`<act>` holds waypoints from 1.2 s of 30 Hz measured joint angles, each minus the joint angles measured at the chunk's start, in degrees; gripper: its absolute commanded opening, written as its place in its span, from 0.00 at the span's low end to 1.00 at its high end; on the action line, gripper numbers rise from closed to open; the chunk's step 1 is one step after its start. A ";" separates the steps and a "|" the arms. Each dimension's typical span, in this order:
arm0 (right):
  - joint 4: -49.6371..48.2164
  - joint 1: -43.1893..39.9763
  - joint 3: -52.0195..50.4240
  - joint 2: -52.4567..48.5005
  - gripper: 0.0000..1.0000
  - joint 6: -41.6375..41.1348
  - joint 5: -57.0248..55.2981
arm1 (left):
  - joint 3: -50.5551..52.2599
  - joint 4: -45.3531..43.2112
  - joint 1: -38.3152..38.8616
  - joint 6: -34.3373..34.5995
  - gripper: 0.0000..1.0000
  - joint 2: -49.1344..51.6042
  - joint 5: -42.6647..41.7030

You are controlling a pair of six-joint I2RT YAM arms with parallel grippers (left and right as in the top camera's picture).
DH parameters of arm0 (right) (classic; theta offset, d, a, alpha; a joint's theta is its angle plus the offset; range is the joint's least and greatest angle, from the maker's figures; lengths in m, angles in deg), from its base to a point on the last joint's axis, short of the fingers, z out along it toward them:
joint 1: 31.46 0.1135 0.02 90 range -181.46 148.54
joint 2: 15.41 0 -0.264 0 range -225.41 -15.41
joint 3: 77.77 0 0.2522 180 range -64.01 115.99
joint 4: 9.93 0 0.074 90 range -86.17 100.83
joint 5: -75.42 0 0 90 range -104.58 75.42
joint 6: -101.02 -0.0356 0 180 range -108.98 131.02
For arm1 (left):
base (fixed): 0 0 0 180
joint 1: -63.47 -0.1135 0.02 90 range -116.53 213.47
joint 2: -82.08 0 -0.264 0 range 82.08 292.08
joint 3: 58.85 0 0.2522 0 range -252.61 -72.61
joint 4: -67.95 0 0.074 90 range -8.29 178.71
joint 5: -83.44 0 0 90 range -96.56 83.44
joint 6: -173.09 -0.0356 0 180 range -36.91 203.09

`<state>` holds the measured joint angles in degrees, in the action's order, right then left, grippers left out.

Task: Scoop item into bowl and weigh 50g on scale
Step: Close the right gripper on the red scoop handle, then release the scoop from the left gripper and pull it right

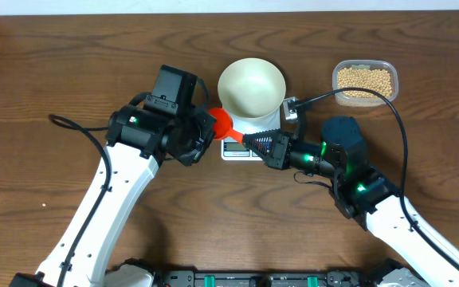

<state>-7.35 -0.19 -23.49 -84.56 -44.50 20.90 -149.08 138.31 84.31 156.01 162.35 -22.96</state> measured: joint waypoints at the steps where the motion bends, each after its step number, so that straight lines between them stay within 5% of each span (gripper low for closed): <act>1: 0.04 0.00 0.00 -0.02 0.01 0.00 0.00 | 0.00 0.00 0.00 0.02 0.24 0.00 0.00; 11: 0.31 0.00 0.00 -0.02 0.01 0.00 -0.48 | 0.00 0.00 0.00 0.48 0.59 0.00 0.02; 22: 4.52 -0.66 0.02 -0.02 0.01 0.87 -1.88 | 0.00 0.00 0.00 0.07 0.64 0.00 0.26; 36: 15.10 -7.21 0.04 -0.07 0.01 11.28 -2.29 | 0.00 0.02 0.00 -16.28 0.64 0.00 2.23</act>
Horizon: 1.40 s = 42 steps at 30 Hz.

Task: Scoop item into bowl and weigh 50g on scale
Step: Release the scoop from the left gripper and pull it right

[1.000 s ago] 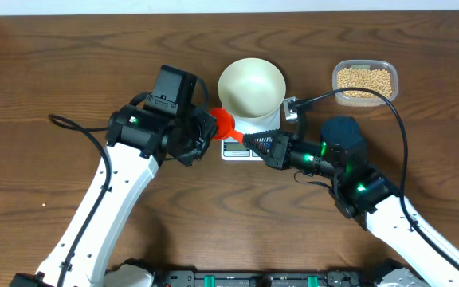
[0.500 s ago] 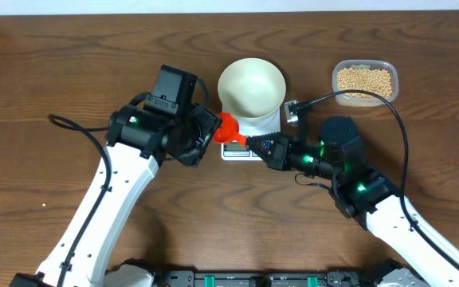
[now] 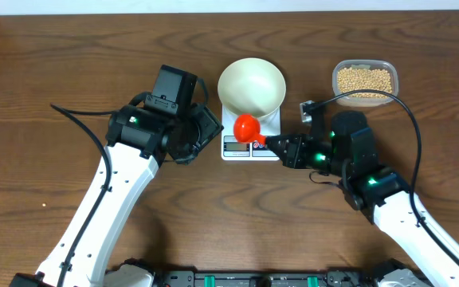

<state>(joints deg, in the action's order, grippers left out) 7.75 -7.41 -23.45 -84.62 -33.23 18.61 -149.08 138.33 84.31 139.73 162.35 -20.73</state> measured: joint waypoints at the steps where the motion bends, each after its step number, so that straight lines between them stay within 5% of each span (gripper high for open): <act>1: 0.72 -0.50 0.00 0.00 0.01 0.76 0.04 | 0.00 -0.02 0.00 -0.66 0.64 0.00 0.17; 16: 9.27 -9.42 0.00 2.51 0.01 9.68 3.06 | 0.00 -0.02 0.00 -7.23 0.65 0.00 3.41; 31: 24.50 -17.70 0.72 10.75 0.01 17.70 3.02 | 0.00 -0.02 0.00 -12.81 0.84 0.00 4.02; 42: 38.93 -17.84 13.29 10.93 0.01 25.42 -4.79 | 0.00 -0.02 0.00 -13.00 0.85 0.00 4.04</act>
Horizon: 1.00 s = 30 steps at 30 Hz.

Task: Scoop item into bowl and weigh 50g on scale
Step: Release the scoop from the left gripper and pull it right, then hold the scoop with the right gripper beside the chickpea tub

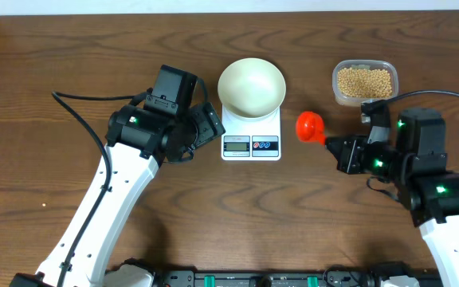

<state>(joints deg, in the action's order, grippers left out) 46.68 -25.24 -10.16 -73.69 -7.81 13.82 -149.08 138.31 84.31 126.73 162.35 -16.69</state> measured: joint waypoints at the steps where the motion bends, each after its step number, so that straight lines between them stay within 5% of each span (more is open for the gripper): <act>1: 0.68 0.00 0.87 0.04 0.01 0.31 -0.81 | 0.00 0.02 0.00 0.00 0.85 0.00 -0.02; 20: 12.04 0.00 4.68 11.82 0.01 4.02 -8.09 | 0.00 0.00 0.00 0.00 0.87 0.00 -0.02; 23: 15.45 0.00 5.03 13.42 0.01 4.57 -9.20 | 0.00 0.02 0.00 0.02 1.00 0.00 0.00; 30: 16.87 0.00 5.05 13.29 0.01 5.51 -11.80 | 0.00 0.02 0.00 -0.17 0.98 0.00 -0.02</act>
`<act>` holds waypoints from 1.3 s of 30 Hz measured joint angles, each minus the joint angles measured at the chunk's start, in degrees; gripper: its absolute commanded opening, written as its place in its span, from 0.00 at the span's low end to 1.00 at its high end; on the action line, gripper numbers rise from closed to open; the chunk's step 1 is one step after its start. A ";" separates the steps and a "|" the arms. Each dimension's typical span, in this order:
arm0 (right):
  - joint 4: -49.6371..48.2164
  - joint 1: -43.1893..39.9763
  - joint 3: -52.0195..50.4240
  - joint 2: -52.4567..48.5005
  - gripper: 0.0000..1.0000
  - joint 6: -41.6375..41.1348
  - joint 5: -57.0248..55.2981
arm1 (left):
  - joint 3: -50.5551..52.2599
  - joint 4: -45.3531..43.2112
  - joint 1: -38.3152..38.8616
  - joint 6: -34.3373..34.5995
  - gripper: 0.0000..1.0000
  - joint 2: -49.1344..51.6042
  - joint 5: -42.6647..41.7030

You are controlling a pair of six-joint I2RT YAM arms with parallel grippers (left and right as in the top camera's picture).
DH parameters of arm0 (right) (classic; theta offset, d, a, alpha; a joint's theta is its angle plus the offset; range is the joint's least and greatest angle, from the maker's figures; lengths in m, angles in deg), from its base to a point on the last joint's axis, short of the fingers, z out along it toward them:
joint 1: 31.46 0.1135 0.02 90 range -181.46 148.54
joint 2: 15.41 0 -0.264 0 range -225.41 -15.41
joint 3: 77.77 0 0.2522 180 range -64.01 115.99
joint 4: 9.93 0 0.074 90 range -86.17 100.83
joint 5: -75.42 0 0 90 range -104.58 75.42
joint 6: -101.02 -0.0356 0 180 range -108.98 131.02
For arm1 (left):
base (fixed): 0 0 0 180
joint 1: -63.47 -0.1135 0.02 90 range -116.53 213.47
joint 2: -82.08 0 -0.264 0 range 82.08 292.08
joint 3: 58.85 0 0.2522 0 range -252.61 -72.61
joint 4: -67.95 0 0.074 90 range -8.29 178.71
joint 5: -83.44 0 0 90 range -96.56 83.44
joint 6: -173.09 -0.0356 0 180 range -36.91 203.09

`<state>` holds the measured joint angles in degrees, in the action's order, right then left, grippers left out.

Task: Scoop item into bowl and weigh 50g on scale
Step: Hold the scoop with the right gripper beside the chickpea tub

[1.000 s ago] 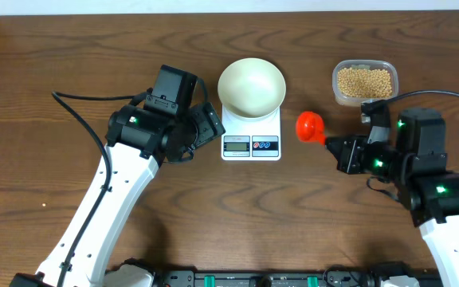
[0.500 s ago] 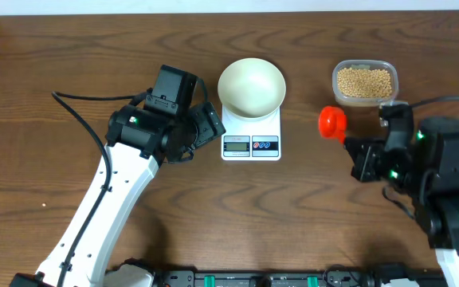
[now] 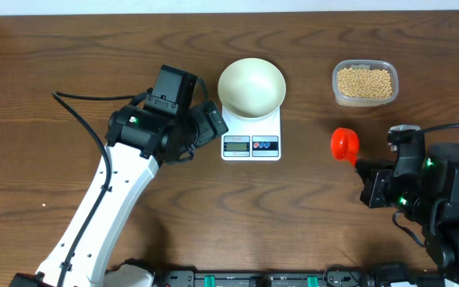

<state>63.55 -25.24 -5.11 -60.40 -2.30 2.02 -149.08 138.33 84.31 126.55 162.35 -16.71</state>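
A cream bowl (image 3: 251, 86) stands on the white scale (image 3: 251, 141) at the table's middle. At the back right sits a clear tub of yellow beans (image 3: 364, 81). My right gripper (image 3: 363, 167) is shut on the handle of the red scoop (image 3: 343, 143), which hangs right of the scale and in front of the tub. The scoop's cup shows nothing inside. Just left of the scale, my left gripper (image 3: 213, 123) stands open, holding nothing.
Black cables trail from both arms, one looping over the table to the far left (image 3: 78, 119). A dark base rail (image 3: 253, 279) runs along the front edge.
My right gripper has carried the red scoop further right and toward the front, away from the scale. The left arm has not moved.
Both grippers met at the scale's front left with the red scoop between them. Then the right one held it alone over the scale while the left drew back open. The scoop then stood right of the scale, and now further right, in front of the tub.
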 measured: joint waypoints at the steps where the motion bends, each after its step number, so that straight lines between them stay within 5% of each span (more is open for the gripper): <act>1: -0.50 0.00 0.00 -0.15 0.01 0.28 -0.17 | 0.00 0.00 0.00 -0.02 0.98 0.00 0.02; 9: -10.19 0.00 0.02 -4.15 0.01 4.98 -1.20 | 0.00 -3.34 0.00 -1.95 0.98 0.00 0.44; 21: -15.08 0.00 0.04 -15.21 0.01 11.04 -0.11 | 0.00 -12.35 0.00 -20.68 0.98 0.00 1.51; 39: -14.73 0.00 0.04 -15.91 0.01 10.29 -2.12 | 0.00 -13.64 0.00 -22.53 0.98 0.00 1.51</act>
<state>48.82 -25.24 -5.07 -76.32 8.00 -0.10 -149.08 124.69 84.31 104.02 162.35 -15.20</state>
